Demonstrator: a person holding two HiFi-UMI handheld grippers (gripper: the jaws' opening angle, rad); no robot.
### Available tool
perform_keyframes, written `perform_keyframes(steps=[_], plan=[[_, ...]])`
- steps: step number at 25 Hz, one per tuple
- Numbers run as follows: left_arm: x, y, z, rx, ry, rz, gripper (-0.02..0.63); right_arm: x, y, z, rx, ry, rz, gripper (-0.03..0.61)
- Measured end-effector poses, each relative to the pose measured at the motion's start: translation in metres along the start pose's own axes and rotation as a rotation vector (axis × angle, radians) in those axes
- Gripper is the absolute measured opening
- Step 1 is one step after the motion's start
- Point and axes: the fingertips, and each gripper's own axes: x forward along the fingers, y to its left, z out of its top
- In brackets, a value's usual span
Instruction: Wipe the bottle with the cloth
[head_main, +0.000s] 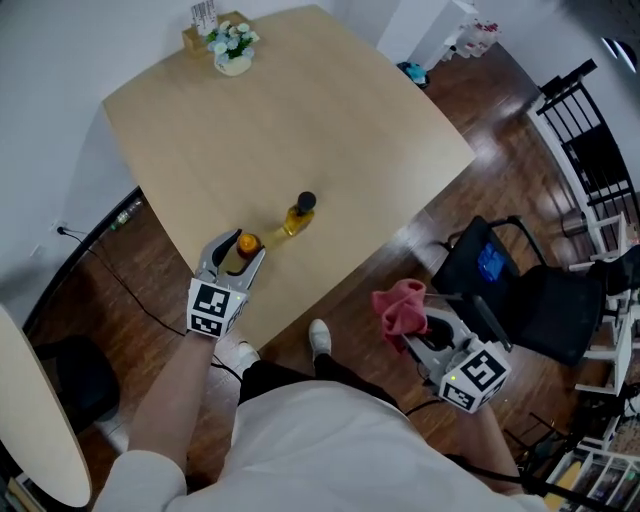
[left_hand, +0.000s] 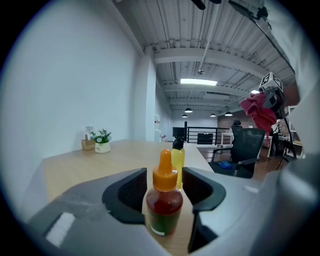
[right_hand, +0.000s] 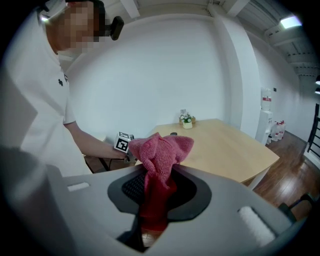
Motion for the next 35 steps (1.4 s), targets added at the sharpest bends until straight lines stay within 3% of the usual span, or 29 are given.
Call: perform_keyframes(steps=[4,8,12,16,20,24,29,35], plan=[[-0.028,0.0,0.022,0.008,-0.01,0.08,0.244,0.008,-0.001,0.01,-0.062,-0.007,0.073,0.087],[-0.08,-0.01,0.05,0.003,-0.034,0.217,0.233,0.012,-0.002,0.016,-0.131,-0.024,0.18,0.087],[-0.134,-0.041,0.059,-0.031,0.027,0.354,0.2,0.018,-0.011,0.018,-0.162,-0.064,0.33,0.087],[-0.171,-0.094,0.055,-0.112,0.101,0.438,0.165,0.022,-0.02,0.009,-0.184,-0.059,0.454,0.087],[-0.182,-0.147,0.051,-0.153,0.098,0.437,0.15,0.029,-0.019,0.006,-0.222,-0.066,0.515,0.087],[-0.186,-0.199,0.054,-0.143,0.087,0.366,0.15,0.015,-0.003,0.009,-0.247,-0.105,0.519,0.087],[-0.218,-0.239,0.071,-0.206,-0.018,0.345,0.15,-0.026,0.025,0.008,-0.277,-0.148,0.491,0.087],[-0.295,-0.274,0.055,-0.115,0.001,0.347,0.151,-0.093,0.087,-0.017,-0.299,-0.181,0.447,0.087]])
